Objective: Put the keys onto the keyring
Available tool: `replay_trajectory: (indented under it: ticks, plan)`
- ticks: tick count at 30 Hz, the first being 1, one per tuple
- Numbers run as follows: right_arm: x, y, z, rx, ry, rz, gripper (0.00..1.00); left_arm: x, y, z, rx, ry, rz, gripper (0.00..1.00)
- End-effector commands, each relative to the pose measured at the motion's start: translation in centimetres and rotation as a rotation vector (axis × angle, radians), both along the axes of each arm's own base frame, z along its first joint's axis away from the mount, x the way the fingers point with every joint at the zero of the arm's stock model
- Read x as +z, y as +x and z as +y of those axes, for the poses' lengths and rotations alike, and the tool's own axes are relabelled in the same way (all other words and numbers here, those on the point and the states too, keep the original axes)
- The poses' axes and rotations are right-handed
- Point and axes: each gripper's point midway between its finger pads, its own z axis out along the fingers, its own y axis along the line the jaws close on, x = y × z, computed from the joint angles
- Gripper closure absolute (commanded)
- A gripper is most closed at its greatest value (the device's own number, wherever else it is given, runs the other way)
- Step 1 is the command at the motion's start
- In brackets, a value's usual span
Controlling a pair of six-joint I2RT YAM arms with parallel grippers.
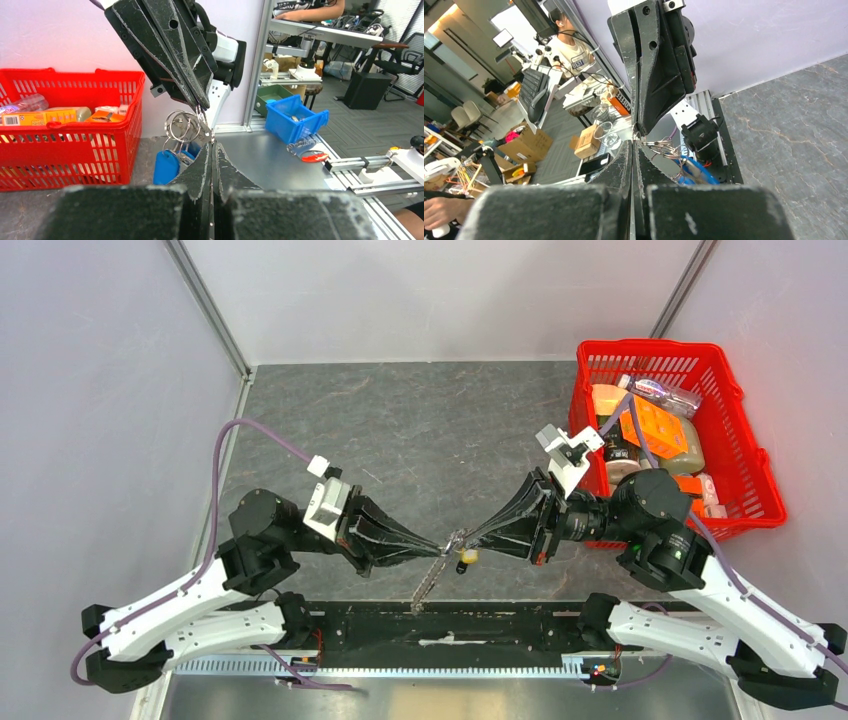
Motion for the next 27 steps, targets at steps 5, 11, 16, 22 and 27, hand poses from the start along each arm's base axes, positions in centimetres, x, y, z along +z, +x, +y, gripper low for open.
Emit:
replay_trajectory:
  ticks: [5, 11, 16, 22, 27]
  plan:
    - [3.1, 0.4, -0.5, -0.041, 0.127, -0.016, 1.0, 1.7, -2.3, 0.7, -0.124, -0.09, -0.039, 0.88]
    - [2.7, 1.8, -0.2, -0.112, 0.144, -0.047, 1.0, 1.3, -2.8, 0.8, -0.159, -0.086, -0.058, 0.53]
    - [4.4, 1.0, -0.4, -0.069, 0.185, -0.079, 1.0, 2.4, -1.3, 1.8, -0.025, -0.122, -0.039, 0.18]
    - [5.8, 0.2, -0.8, -0.038, 0.264, -0.111, 1.0, 3.5, 2.2, 2.0, 0.167, -0.18, 0.069, 0.19]
    - [6.7, 0.1, -0.8, -0.029, 0.337, -0.155, 1.0, 4.3, 2.9, 1.5, 0.164, -0.257, 0.124, 0.21]
